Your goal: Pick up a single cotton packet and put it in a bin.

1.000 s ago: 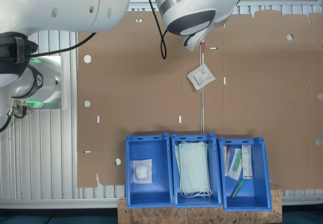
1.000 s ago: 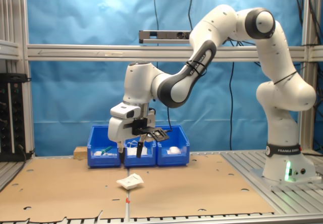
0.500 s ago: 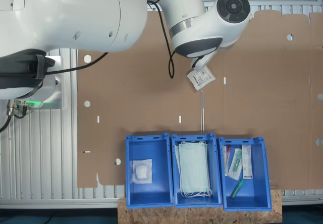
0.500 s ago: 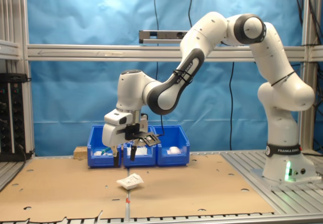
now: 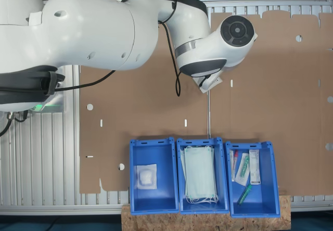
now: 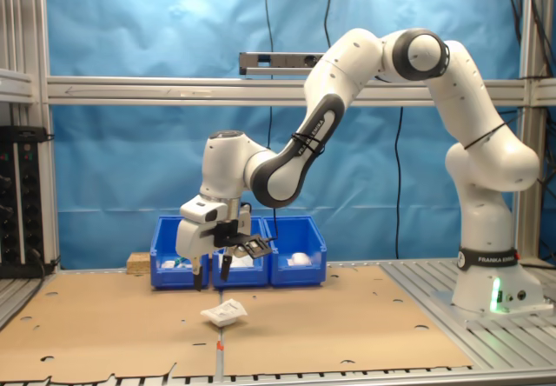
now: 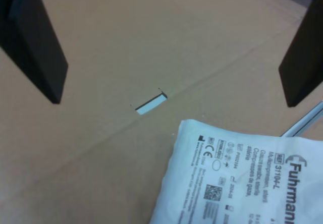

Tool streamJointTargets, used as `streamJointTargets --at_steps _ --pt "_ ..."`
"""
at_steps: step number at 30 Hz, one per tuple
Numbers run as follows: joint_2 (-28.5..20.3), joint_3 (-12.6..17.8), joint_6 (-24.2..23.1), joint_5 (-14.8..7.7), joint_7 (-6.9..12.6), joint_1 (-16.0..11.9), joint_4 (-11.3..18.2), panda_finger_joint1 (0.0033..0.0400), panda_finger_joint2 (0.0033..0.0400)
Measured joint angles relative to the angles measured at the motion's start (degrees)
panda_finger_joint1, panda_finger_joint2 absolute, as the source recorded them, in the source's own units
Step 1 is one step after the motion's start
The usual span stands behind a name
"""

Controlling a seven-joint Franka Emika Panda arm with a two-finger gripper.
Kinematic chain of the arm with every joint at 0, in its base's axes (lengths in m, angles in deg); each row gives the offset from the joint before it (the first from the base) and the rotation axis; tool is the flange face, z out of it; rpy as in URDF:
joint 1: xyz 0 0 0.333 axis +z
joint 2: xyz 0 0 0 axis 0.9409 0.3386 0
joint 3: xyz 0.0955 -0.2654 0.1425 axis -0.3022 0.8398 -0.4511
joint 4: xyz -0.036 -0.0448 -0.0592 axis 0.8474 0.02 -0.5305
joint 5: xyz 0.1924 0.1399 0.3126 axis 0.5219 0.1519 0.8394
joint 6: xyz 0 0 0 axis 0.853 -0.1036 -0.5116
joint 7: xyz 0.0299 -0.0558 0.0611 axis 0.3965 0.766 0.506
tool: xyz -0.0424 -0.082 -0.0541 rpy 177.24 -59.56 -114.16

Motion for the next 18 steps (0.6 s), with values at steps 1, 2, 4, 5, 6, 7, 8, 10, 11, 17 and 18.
streamJointTargets --at_steps 1,2,4,5,6,7,8,10,11,17,18 --pt "0.0 0.0 -0.2 -0.1 0.16 -0.2 0.2 0.0400 0.0400" --pt "0.0 -0.1 -0.4 -0.1 0.27 -0.5 0.4 0.0400 0.0400" --pt "0.0 -0.4 -0.7 -0.3 0.49 -1.1 0.8 0.0400 0.0400" --pt "0.0 -0.6 -0.9 -0.3 0.57 -1.4 1.1 0.0400 0.0400" --pt "0.0 -0.7 -1.0 -0.3 0.68 -1.7 1.3 0.0400 0.0400" --pt "0.0 -0.8 -1.1 -0.4 0.81 -2.0 1.6 0.0400 0.0400" --pt "0.0 -1.0 -1.2 -0.4 0.94 -2.3 1.9 0.0400 0.0400" --pt "0.0 -1.5 -1.5 -0.4 1.21 -3.0 2.4 0.0400 0.0400" --pt "0.0 -1.7 -1.7 -0.3 1.30 -3.3 2.7 0.0400 0.0400" --pt "0.1 -3.5 -2.1 -0.1 1.61 -5.5 4.2 0.0400 0.0400" --pt "0.1 -3.7 -2.1 -0.1 1.63 -5.7 4.4 0.0400 0.0400"
